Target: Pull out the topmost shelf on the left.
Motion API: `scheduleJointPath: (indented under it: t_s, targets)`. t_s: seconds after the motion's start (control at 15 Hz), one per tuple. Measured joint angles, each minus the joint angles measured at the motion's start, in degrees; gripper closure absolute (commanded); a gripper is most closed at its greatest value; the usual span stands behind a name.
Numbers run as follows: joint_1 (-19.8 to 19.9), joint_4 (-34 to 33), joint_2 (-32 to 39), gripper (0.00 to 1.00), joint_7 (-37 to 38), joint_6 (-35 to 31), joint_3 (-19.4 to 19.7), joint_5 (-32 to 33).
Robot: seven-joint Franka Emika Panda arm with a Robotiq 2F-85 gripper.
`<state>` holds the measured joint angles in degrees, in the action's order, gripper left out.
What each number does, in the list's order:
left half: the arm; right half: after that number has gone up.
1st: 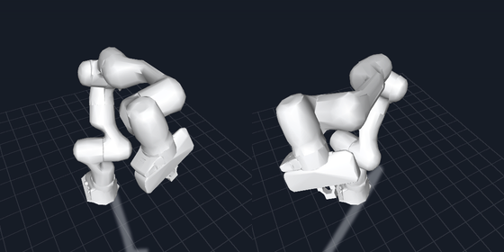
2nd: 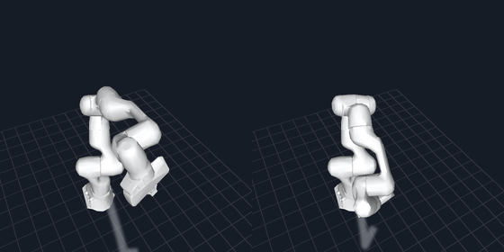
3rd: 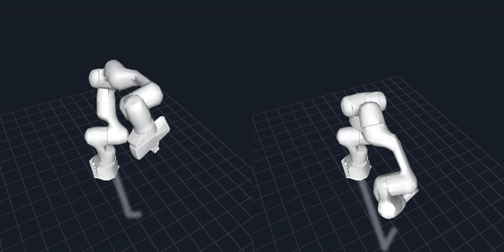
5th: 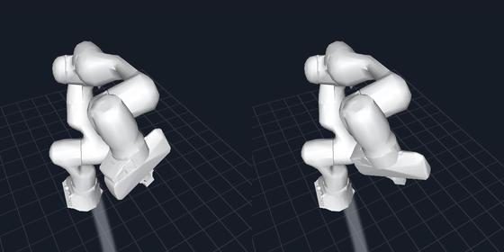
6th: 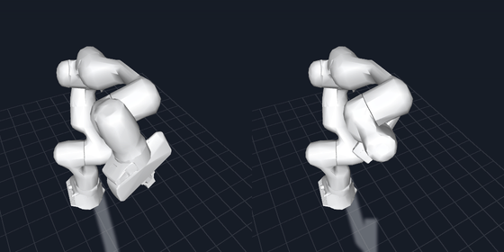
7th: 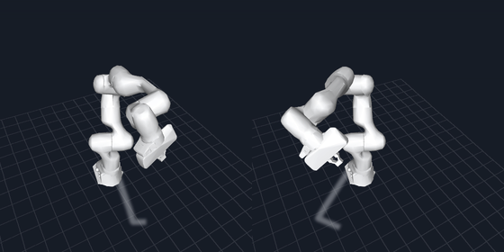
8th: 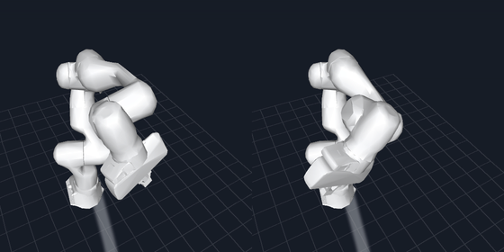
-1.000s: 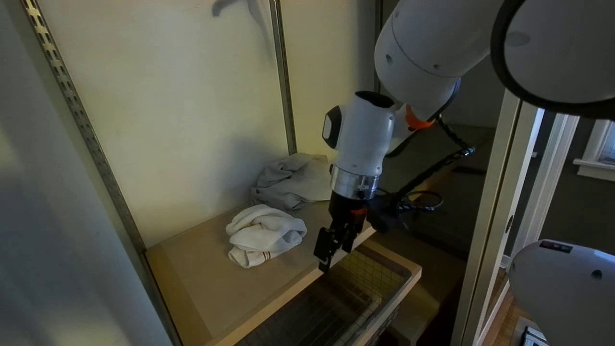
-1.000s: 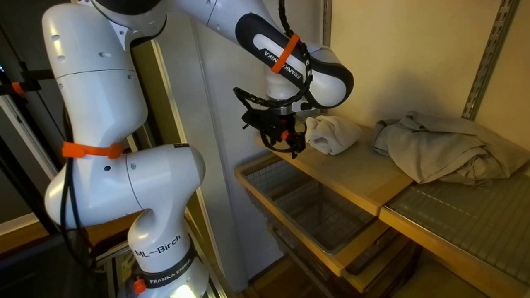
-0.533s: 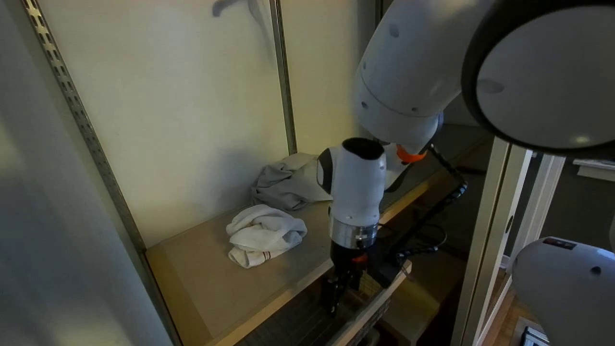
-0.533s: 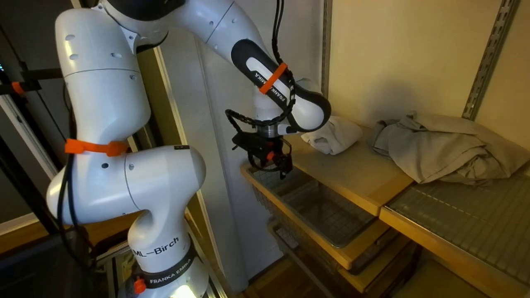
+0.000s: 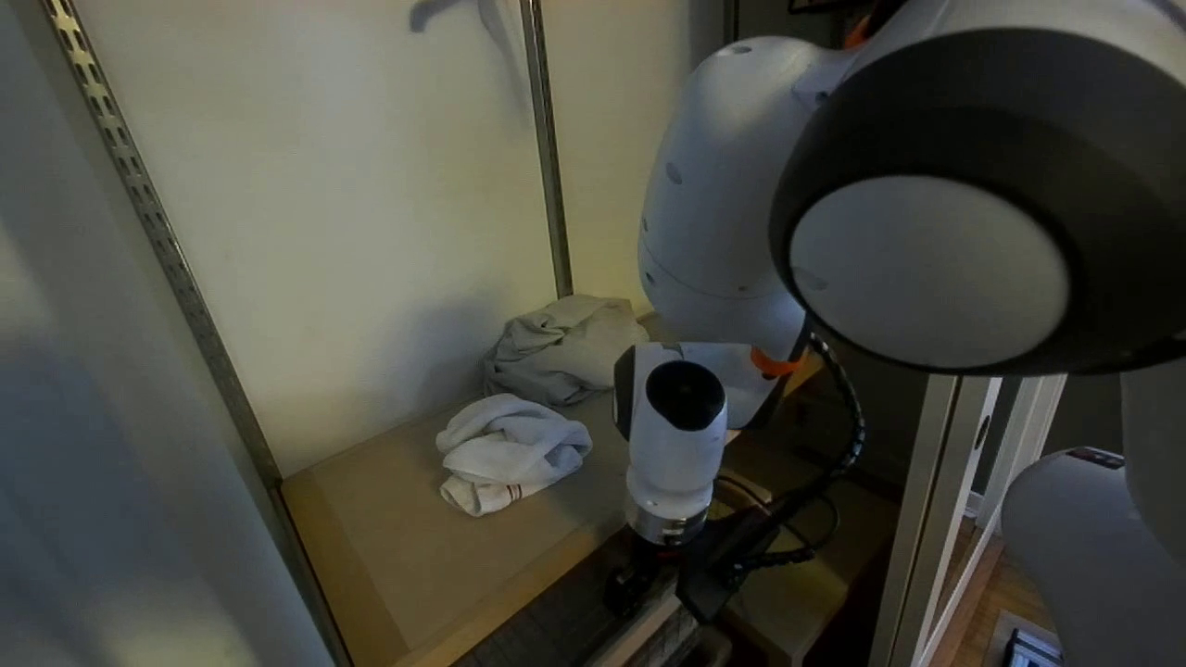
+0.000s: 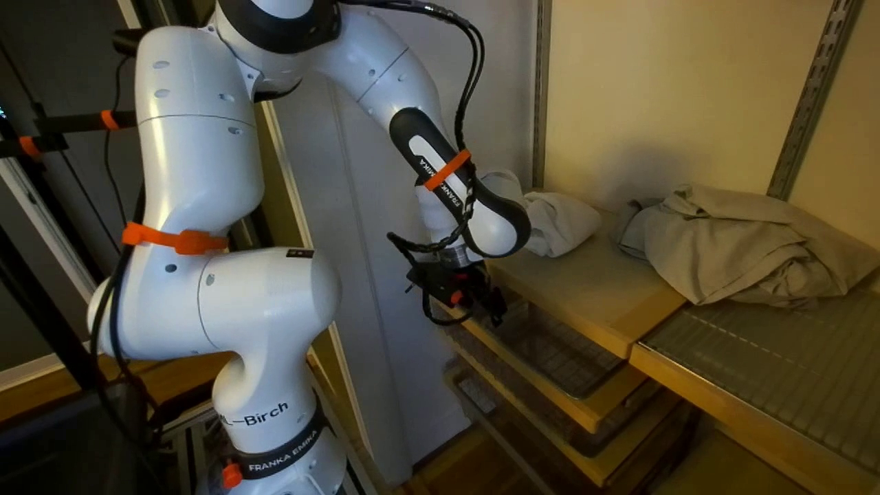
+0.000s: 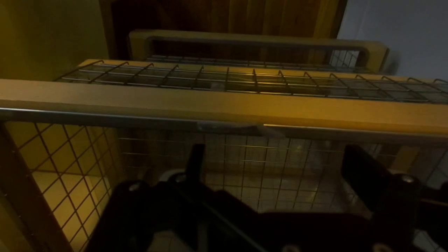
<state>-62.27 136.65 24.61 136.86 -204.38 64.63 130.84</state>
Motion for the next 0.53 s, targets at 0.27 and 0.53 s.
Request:
scheduleJointPath:
  t_s: [0.27,0.53]
  targets:
    - [3.4,0.0,-0.6,0.00,-1.6,11.8,-5.7,-3.3]
    - [7.4,-0.1,-2.2,0.00,-1.8,21.6,-13.2,-3.0]
